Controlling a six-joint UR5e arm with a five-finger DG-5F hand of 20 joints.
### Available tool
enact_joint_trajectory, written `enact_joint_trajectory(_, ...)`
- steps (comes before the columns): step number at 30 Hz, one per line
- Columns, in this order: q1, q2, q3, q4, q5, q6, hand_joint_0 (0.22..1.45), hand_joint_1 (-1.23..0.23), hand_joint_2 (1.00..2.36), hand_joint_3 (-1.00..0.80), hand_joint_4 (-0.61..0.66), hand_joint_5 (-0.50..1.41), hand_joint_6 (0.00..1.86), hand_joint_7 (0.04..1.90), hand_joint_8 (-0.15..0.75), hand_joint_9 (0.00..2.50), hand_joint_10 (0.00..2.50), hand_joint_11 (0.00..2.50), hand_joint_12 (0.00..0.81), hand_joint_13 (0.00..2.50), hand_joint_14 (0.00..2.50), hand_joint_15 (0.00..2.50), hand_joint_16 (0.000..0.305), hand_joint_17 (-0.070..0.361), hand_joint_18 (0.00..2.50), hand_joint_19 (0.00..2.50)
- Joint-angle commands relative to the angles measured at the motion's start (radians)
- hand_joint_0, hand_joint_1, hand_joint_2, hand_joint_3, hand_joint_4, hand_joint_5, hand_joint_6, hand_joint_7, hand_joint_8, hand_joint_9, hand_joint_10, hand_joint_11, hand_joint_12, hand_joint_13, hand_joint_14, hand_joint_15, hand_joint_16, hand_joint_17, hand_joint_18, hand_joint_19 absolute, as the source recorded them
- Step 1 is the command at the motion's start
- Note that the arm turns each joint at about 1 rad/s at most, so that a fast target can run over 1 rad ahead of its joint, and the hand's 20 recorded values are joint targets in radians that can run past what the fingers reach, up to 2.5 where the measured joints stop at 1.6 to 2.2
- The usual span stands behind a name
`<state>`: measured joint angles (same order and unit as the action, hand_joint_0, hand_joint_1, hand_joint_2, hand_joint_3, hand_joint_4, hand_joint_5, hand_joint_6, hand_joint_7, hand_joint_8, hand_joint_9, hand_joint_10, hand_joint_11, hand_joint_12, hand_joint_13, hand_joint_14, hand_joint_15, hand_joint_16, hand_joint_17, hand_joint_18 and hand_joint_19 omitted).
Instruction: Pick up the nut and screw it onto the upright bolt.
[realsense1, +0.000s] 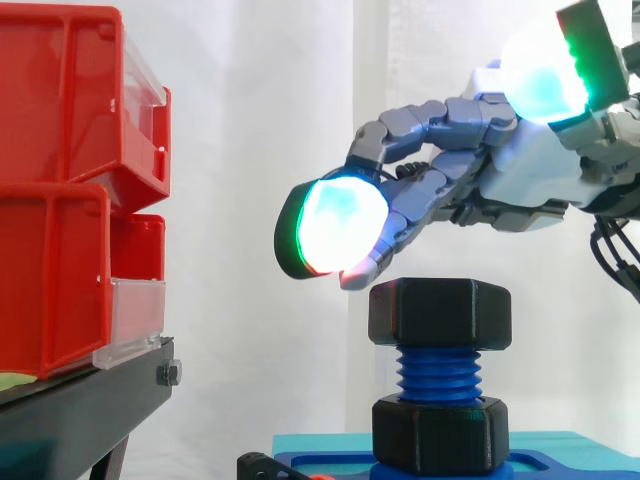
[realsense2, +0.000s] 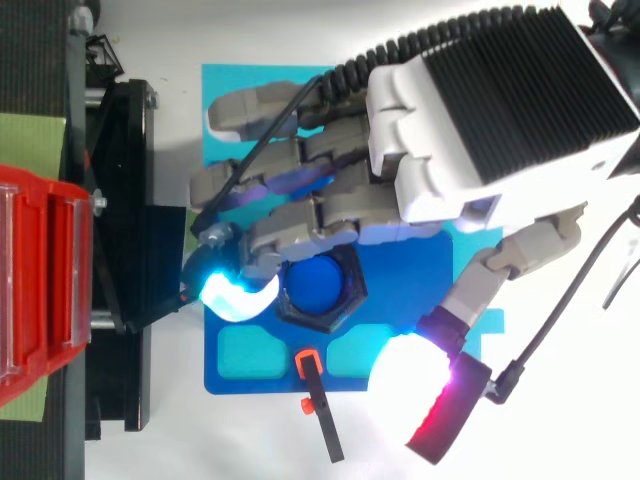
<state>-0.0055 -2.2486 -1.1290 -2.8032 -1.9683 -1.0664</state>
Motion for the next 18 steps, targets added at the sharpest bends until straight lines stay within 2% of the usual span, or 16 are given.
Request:
enact_joint_trajectory(1, 0.007, 0.0, -0.009, 0.014, 0.002, 0.0, 0.48, -0.11, 1.0, -0.5, 0.18, -0.13, 0.5, 0.75, 0.227, 0.58, 0.0, 0.0, 0.269, 0.22, 0.0, 0.0, 0.029, 0.065, 0.0, 0.0)
enact_joint_trajectory(7, 0.021, 0.0, -0.043, 0.067, 0.002, 0.0, 0.48, -0.11, 1.0, -0.5, 0.19, -0.13, 0.5, 0.76, 0.226, 0.58, 0.0, 0.0, 0.266, 0.22, 0.0, 0.0, 0.028, 0.064, 0.0, 0.0)
enact_joint_trajectory(11, 0.021, 0.0, -0.058, 0.097, 0.009, 0.003, 0.48, -0.11, 1.0, -0.5, 0.19, -0.13, 0.5, 0.77, 0.228, 0.58, 0.0, 0.0, 0.265, 0.22, 0.0, 0.0, 0.028, 0.063, 0.0, 0.0)
enact_joint_trajectory(14, 0.021, 0.0, -0.058, 0.1, 0.029, 0.014, 0.48, -0.11, 1.0, -0.5, 0.19, -0.12, 0.5, 0.77, 0.228, 0.58, 0.0, 0.0, 0.265, 0.22, 0.0, 0.0, 0.028, 0.063, 0.0, 0.0)
enact_joint_trajectory(18, 0.021, 0.001, -0.058, 0.103, 0.031, 0.014, 0.48, -0.11, 1.0, -0.5, 0.19, -0.12, 0.5, 0.77, 0.227, 0.58, 0.0, 0.0, 0.263, 0.23, 0.0, 0.0, 0.028, 0.062, 0.0, 0.0)
